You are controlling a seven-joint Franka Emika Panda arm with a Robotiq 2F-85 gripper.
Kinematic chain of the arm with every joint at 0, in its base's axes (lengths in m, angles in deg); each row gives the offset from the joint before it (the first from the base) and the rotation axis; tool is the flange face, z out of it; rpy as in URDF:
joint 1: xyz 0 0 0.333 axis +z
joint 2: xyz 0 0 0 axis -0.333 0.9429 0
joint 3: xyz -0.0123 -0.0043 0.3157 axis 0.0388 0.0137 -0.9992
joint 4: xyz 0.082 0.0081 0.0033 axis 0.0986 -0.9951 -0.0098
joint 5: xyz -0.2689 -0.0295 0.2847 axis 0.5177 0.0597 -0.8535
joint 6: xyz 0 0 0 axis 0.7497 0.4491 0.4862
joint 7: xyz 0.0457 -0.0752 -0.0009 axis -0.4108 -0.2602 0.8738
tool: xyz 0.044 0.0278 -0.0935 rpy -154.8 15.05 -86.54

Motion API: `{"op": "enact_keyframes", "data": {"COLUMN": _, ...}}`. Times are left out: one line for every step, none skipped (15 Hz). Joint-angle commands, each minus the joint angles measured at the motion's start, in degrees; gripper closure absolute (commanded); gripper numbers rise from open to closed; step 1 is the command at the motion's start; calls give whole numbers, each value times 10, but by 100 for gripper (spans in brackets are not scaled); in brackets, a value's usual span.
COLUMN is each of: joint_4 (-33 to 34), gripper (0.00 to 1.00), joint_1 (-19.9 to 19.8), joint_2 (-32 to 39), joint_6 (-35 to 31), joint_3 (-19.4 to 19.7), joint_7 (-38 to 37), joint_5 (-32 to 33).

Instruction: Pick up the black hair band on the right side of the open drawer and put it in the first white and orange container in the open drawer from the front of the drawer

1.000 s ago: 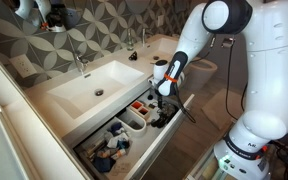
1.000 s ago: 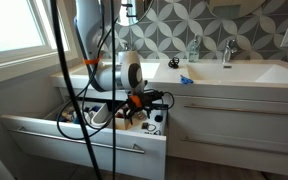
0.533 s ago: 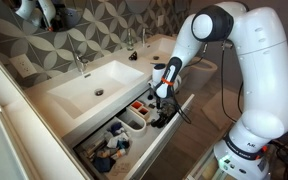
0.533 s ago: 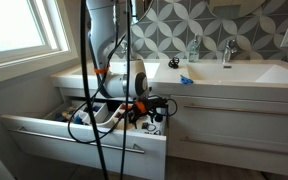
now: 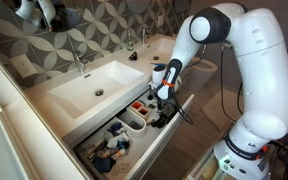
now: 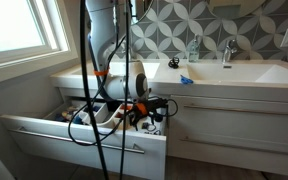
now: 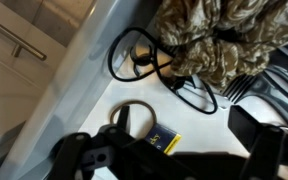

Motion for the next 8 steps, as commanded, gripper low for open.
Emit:
{"op": "enact_keyframes", "data": {"joint_4": 15, "gripper": 0, "joint_1": 33, "joint_2": 35, "joint_6": -38, "joint_3": 36, "joint_7": -38, "joint_5": 37}}
{"op": "enact_keyframes", "data": {"joint_4": 14, "gripper": 0, "joint_1": 35, "joint_2": 41, "joint_6": -52, "joint_3": 38, "joint_7": -40, "joint_5": 39}}
{"op": "enact_keyframes", "data": {"joint_4": 16, "gripper": 0, "joint_1": 38, "joint_2": 47, "joint_6": -66, "joint_3": 41, "joint_7": -43, "joint_5": 39}}
{"op": "enact_keyframes", "data": {"joint_4": 16, "gripper": 0, "joint_1": 38, "joint_2": 53, "joint_6": -82, "joint_3": 41, "joint_7": -44, "joint_5": 36}}
{"op": "enact_keyframes", "data": {"joint_4": 18, "gripper": 0, "joint_1": 40, "joint_2": 59, "joint_6": -98, "joint_3": 43, "joint_7": -46, "joint_5": 33}}
{"op": "enact_keyframes", "data": {"joint_4": 21, "gripper": 10, "joint_1": 36, "joint_2": 65, "joint_6": -109, "joint_3": 40, "joint_7": -45, "joint_5": 30}}
{"op": "enact_keyframes", "data": {"joint_4": 25, "gripper": 18, "joint_1": 36, "joint_2": 71, "joint_6": -117, "joint_3": 41, "joint_7": -45, "joint_5": 28}}
{"op": "enact_keyframes", "data": {"joint_4": 27, "gripper": 26, "joint_1": 36, "joint_2": 77, "joint_6": -126, "joint_3": 42, "joint_7": -46, "joint_5": 27}}
